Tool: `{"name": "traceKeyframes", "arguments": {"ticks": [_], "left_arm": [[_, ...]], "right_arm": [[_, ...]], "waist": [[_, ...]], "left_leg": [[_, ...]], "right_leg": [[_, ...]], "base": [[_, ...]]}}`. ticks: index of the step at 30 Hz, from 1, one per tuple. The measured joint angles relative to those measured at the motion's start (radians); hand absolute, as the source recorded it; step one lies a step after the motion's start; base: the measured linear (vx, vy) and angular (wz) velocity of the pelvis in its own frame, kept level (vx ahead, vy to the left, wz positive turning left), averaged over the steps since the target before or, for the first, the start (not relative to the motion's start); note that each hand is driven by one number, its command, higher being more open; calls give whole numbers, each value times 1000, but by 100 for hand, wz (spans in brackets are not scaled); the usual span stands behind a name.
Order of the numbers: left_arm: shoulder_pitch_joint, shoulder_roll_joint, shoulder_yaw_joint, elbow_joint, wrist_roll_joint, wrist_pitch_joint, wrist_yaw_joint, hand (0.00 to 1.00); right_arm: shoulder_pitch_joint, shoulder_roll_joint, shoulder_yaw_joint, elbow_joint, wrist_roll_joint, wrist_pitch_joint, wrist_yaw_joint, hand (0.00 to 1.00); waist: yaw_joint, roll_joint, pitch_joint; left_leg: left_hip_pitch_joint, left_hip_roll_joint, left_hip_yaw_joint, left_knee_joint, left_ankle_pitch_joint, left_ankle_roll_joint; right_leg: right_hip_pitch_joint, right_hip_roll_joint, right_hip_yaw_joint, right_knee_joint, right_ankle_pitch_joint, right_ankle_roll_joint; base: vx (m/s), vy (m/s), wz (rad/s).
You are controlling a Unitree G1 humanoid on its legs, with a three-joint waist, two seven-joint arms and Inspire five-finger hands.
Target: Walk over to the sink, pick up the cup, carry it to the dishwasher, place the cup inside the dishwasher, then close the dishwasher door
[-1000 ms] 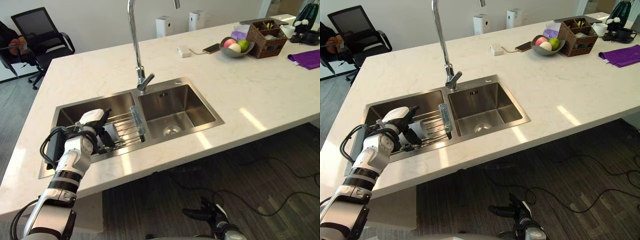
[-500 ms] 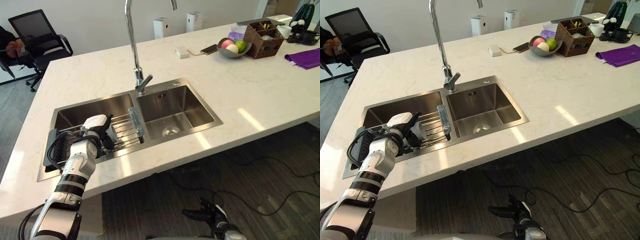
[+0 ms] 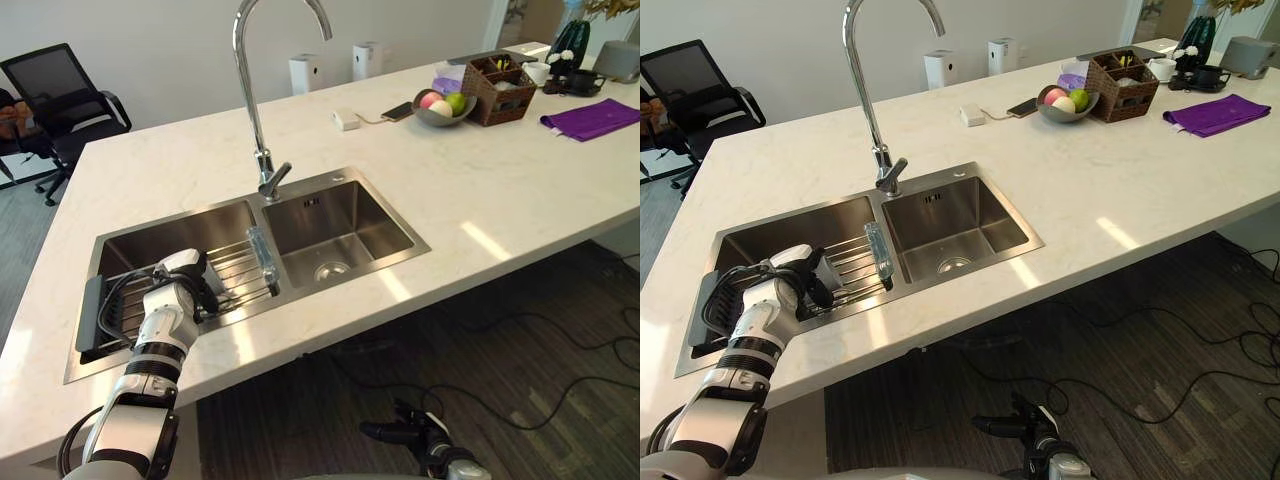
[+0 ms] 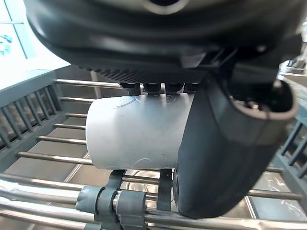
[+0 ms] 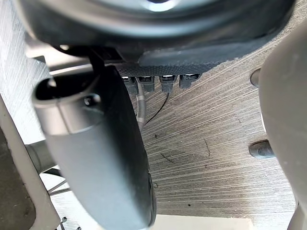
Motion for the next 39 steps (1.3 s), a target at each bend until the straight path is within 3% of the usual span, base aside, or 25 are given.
{"name": "traceKeyframes", "arguments": {"ticks": [4,8,16,20,23,29,37,39], "left_arm": [[-21,-12,28,36,3,49,16,0],[-18,-14,38,71,1,37,67,0],[29,2,48,93,-126,-166,253,0],[73,12,61,45,-313,-249,392,0],[119,2,88,-69,-539,-306,472,0],[222,-80,199,-297,-832,-381,581,0],[429,-239,293,-702,-1055,-579,682,0],[503,-315,332,-810,-1072,-634,708,0]], "right_arm": [[-16,0,-3,31,0,-6,15,100],[-18,1,-12,45,1,-23,21,100],[-28,1,-20,78,9,-42,21,100],[-24,8,-20,77,12,-51,3,100],[-21,26,-20,72,12,-67,-7,100],[5,43,-38,61,9,-114,-19,100],[51,53,-80,56,1,-199,-39,100],[64,56,-101,56,-7,-210,-53,100]], "waist": [[-1,-1,0],[-1,-3,1],[5,-6,3],[16,-11,8],[28,-38,25],[47,-46,24],[90,-43,21],[111,-40,16]], "left_leg": [[1,0,7,0,-2,1],[2,-2,8,0,-6,2],[-1,-9,-9,0,-9,2],[-9,-11,-18,0,-8,4],[-19,-12,-26,5,-8,4],[-33,-17,-36,6,-7,5],[-19,-15,-69,6,-6,5],[-17,-16,-78,6,-6,5]], "right_leg": [[4,0,7,-14,8,2],[11,-1,7,-25,11,4],[20,-5,-9,-37,11,5],[19,-9,-21,-41,10,6],[15,-10,-28,-44,10,6],[11,-14,-37,-45,8,9],[14,-15,-64,11,-34,3],[14,-16,-72,22,-41,3]], "base": [[-16,1,-6],[2,0,-1],[-7,-10,6],[-5,-14,8],[22,-19,7],[37,-17,5],[-43,-31,13],[-72,-27,10]]}}
